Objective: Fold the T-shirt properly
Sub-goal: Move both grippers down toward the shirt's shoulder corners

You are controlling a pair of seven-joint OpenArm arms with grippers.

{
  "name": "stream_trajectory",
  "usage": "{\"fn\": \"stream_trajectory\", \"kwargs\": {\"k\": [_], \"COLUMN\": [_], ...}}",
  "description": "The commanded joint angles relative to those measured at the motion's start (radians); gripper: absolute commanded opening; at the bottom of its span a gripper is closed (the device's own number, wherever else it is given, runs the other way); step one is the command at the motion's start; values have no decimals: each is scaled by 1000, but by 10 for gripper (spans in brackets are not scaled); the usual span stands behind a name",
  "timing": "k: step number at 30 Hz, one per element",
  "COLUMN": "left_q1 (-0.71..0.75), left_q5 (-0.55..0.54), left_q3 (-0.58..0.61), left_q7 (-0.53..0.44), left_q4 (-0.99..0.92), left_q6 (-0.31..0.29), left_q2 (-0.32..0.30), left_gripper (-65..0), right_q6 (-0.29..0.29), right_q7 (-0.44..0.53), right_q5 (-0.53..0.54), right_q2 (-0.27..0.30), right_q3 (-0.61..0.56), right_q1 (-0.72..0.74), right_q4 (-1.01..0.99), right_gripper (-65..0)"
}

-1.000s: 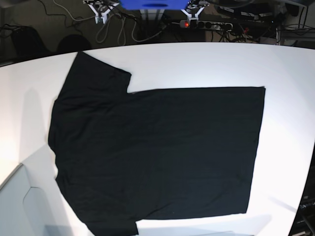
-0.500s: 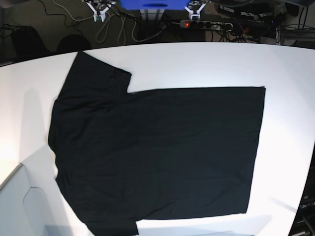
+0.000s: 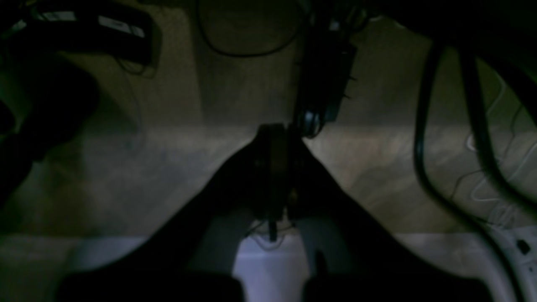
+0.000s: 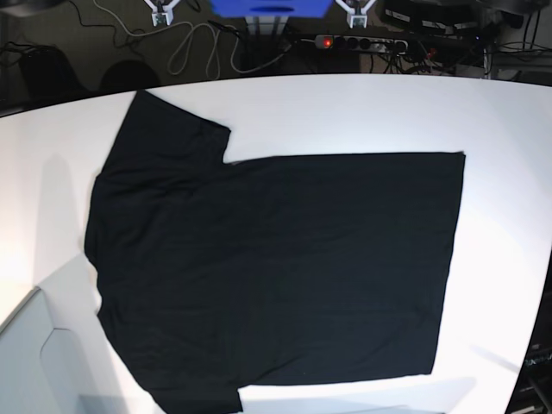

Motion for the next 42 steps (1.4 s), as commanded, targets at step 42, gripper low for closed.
{"fn": "stream_trajectory", "kwargs": {"k": [42], "left_q1": [772], "left_q5": [-351], "left_q3": [-427], "left_q7": [66], "left_q4": [1538], "left_q6": [1], "left_q2": [-115], "left_gripper": [-650], "right_q6": [-14], "right_q7": [-11], "right_q5": [6], "right_q2": [184], "right_q3": [134], "right_q1": [-695], "right_q4": [1450], "right_gripper": [-645]}}
